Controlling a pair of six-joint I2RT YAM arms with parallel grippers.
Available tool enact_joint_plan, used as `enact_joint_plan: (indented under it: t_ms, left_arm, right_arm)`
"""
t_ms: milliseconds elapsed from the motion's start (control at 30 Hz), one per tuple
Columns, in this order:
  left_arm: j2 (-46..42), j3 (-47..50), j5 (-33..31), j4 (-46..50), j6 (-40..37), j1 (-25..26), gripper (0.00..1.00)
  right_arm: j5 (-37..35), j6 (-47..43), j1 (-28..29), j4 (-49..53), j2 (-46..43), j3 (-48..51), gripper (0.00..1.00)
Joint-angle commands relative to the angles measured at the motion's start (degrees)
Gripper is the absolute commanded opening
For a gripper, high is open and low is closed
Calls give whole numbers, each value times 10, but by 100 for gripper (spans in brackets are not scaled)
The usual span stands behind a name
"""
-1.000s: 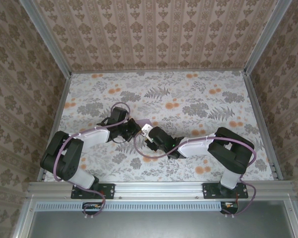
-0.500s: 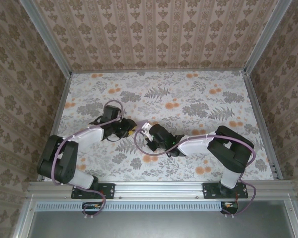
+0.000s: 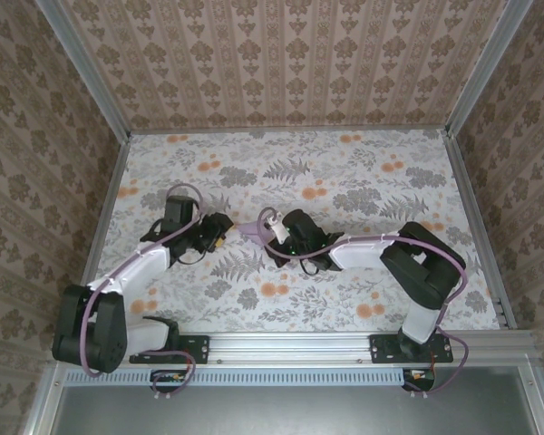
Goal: Fold a paper plane with a square sheet of paper (pick it up from the middle)
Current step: Fold the wing for the fifth time at the center of the table.
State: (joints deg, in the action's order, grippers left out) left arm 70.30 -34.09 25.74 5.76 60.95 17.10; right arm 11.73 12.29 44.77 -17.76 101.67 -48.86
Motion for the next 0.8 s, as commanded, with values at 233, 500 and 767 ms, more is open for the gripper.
enact_joint_plan:
  t_ms: [233, 500, 767]
  left_arm:
    - [27, 47, -8, -115, 10, 82, 38]
    - [99, 23, -4, -174, 16, 123, 33]
    - [128, 1, -28, -152, 5, 133, 26]
  right_arm:
    - [148, 178, -47, -71, 36, 2, 0]
    - [208, 273, -81, -141, 56, 17, 0]
    - [200, 254, -87, -127, 45, 29, 6]
